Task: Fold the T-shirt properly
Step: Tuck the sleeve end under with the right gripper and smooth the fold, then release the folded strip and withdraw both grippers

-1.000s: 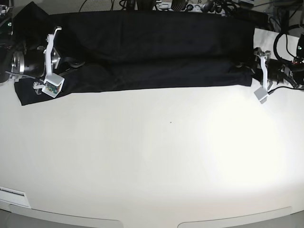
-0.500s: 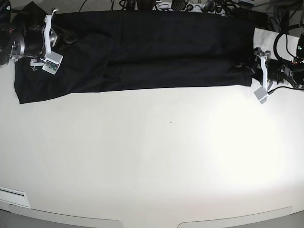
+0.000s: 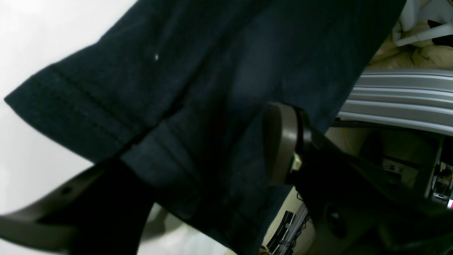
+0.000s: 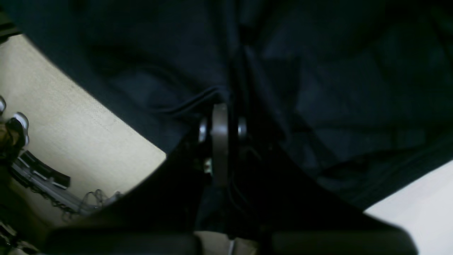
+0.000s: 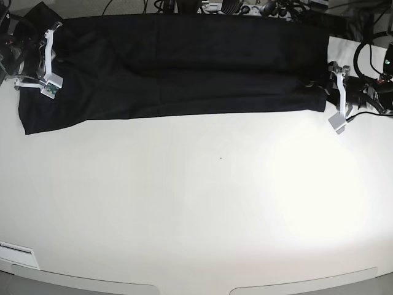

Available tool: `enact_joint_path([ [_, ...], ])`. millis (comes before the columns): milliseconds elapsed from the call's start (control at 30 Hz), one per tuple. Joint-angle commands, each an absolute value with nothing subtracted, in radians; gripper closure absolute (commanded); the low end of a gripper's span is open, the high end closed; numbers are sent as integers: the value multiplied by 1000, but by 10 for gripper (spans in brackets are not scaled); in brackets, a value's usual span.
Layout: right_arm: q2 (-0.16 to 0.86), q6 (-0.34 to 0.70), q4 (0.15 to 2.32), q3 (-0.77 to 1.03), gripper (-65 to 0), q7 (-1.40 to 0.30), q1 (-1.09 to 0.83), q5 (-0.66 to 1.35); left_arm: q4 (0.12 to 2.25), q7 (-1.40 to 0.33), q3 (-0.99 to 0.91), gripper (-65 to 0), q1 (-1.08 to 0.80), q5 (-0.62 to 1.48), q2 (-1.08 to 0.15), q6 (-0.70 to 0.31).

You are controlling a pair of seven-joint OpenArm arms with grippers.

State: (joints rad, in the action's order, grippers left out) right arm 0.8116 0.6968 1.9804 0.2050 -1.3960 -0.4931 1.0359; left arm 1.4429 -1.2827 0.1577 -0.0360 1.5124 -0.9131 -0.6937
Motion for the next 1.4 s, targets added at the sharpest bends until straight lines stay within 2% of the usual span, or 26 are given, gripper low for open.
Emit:
enact_joint_path([
  [0,831,698,1988,215,0,-1394,-490,1040,1446,-1298,156,-356,-33,1484,-931,-698],
  [67,831,698,1988,215,0,-1395,-490,1043,1446,-1298,156,-356,-33,1484,-931,-698],
  [200,832,698,1990,215,-243,-1396,-490,1050,1446,-1298,156,-356,-33,1484,-931,-698],
  [267,835,698,1991,215,-317,-1396,-490,1078,1446,-1298,156,-356,-33,1484,-931,-698],
  [300,842,698,1991,215,-322,-1396,-490,1131,1446,-1298,156,-356,-33,1484,-931,-698],
  [400,887,698,2010,215,-322,-1396,-490,1347,1446,-1298,156,-356,-33,1484,-931,-698],
  [567,1000,698,2137,228,-319,-1396,-490,1484,1446,-1299,156,-356,-30,1484,-936,-698],
  [633,1000,698,2190,265,-311,-1396,-487,1484,1446,-1300,156,-356,-30,1484,-937,-698],
  [667,984,698,2205,289,-288,-1396,-487,1484,1446,-1301,156,-356,-30,1484,-937,-698],
  [700,962,698,2210,314,-237,-1396,-487,1484,1446,-1301,156,-356,-30,1484,-936,-698],
  [767,903,698,2210,359,-64,-1396,-487,1484,1446,-1301,156,-356,-30,1484,-937,-698],
  [800,870,698,2209,377,0,-1396,-487,1484,1446,-1301,156,-356,-30,1484,-937,-698],
  [967,718,698,2164,405,0,-1140,-487,1182,1446,-1297,143,-356,1,1484,-936,-698],
  [1133,627,698,2000,399,0,-960,-482,945,1446,-1301,141,-356,65,1484,-937,-691],
  [1300,592,698,1868,337,0,-947,-482,919,1446,-1295,140,-356,115,1484,-930,-691],
  [1367,591,698,1832,287,0,-894,-481,879,1446,-1278,140,-356,134,1484,-928,-691],
])
